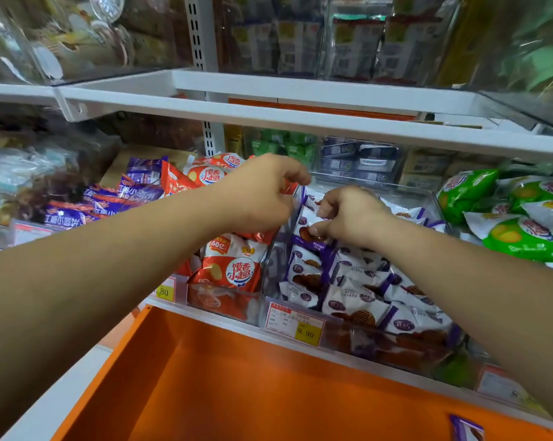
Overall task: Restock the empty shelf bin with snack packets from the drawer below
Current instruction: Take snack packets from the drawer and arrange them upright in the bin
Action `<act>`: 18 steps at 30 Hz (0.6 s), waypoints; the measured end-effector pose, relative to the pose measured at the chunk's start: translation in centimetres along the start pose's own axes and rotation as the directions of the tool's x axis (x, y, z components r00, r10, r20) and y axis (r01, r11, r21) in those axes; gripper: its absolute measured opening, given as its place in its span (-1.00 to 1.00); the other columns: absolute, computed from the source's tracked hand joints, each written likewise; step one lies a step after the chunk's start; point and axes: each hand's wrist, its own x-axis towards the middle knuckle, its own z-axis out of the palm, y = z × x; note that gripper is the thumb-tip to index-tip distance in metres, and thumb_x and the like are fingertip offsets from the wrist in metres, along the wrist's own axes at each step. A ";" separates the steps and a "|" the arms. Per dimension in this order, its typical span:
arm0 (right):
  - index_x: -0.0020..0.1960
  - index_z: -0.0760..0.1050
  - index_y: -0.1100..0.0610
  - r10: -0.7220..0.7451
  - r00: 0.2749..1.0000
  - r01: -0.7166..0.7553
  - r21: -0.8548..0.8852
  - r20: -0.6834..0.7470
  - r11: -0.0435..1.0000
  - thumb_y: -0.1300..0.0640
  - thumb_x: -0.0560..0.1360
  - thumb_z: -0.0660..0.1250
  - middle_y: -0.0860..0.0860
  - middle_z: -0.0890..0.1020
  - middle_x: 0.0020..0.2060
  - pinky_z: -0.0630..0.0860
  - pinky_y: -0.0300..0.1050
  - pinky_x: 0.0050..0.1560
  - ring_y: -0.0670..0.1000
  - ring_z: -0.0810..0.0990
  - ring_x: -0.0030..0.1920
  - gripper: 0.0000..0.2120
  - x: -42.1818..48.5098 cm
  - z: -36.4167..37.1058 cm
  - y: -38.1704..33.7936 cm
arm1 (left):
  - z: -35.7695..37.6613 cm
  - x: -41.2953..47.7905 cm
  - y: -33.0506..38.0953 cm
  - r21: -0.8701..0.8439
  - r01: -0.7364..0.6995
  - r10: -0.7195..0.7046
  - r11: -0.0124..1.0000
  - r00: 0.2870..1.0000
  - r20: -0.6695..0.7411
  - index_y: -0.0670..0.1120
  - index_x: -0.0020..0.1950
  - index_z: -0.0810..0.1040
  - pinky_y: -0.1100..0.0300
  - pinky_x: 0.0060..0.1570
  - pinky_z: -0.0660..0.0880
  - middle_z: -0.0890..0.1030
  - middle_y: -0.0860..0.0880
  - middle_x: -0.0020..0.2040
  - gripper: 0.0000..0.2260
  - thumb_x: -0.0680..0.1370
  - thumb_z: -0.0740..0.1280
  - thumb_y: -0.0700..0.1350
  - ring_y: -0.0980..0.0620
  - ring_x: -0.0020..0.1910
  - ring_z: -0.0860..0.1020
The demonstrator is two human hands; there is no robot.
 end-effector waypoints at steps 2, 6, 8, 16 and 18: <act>-0.18 0.57 -0.04 -0.052 0.999 0.053 -0.032 0.007 0.998 -0.09 0.33 0.63 -0.13 0.60 -0.21 0.58 -0.07 -0.04 0.00 0.60 -0.11 -0.73 0.3 0.2 0.1 | 0.3 -0.3 0.4 0.013 -0.036 0.036 0.999 0.999 -0.003 0.04 0.30 0.60 0.19 0.20 0.50 0.61 0.04 0.26 -0.69 0.58 0.36 -0.17 0.02 0.22 0.56; -0.18 0.61 -0.10 -0.120 0.990 0.127 -0.094 0.072 0.987 -0.10 0.32 0.62 -0.12 0.53 -0.26 0.54 -0.05 -0.08 0.02 0.57 -0.13 -0.79 -0.2 0.3 0.3 | 1.0 -1.4 1.5 -0.014 -0.107 0.107 0.994 0.994 -0.007 0.05 0.14 0.69 0.08 0.02 0.59 0.67 0.03 0.08 -0.77 0.55 0.37 -0.18 0.02 -0.01 0.62; -0.34 0.52 -0.14 -0.148 0.987 0.156 -0.205 0.055 0.966 -0.14 0.35 0.55 -0.11 0.50 -0.24 0.47 -0.09 -0.17 0.07 0.58 -0.08 -0.77 -0.7 0.2 0.5 | 1.6 -2.2 2.3 -0.056 -0.144 0.146 0.988 0.989 0.027 0.05 0.07 0.72 0.13 -0.01 0.59 0.70 0.07 -0.01 -0.81 0.53 0.40 -0.18 0.10 -0.06 0.64; 0.23 0.64 0.00 -0.115 0.992 0.118 -0.079 0.040 0.990 0.03 0.58 0.41 -0.01 0.65 0.10 0.48 -0.19 0.06 0.01 0.60 0.06 -0.76 -3.2 -5.8 1.2 | 4.5 -3.7 4.6 -0.134 -0.188 0.219 0.973 0.937 0.273 0.05 0.09 0.72 0.32 -0.10 0.55 0.70 0.13 -0.08 -0.84 0.54 0.47 0.04 0.22 -0.12 0.62; 0.23 0.64 0.02 -0.073 0.995 0.082 -0.152 0.067 0.985 0.13 0.60 0.34 0.01 0.67 0.15 0.47 -0.20 0.09 0.02 0.61 0.09 -0.77 -4.5 -8.1 2.9 | 5.2 -3.6 4.6 -0.141 -0.149 0.184 0.979 0.944 0.275 0.06 0.04 0.73 0.33 -0.13 0.55 0.69 0.13 -0.11 -0.88 0.51 0.50 -0.01 0.24 -0.15 0.61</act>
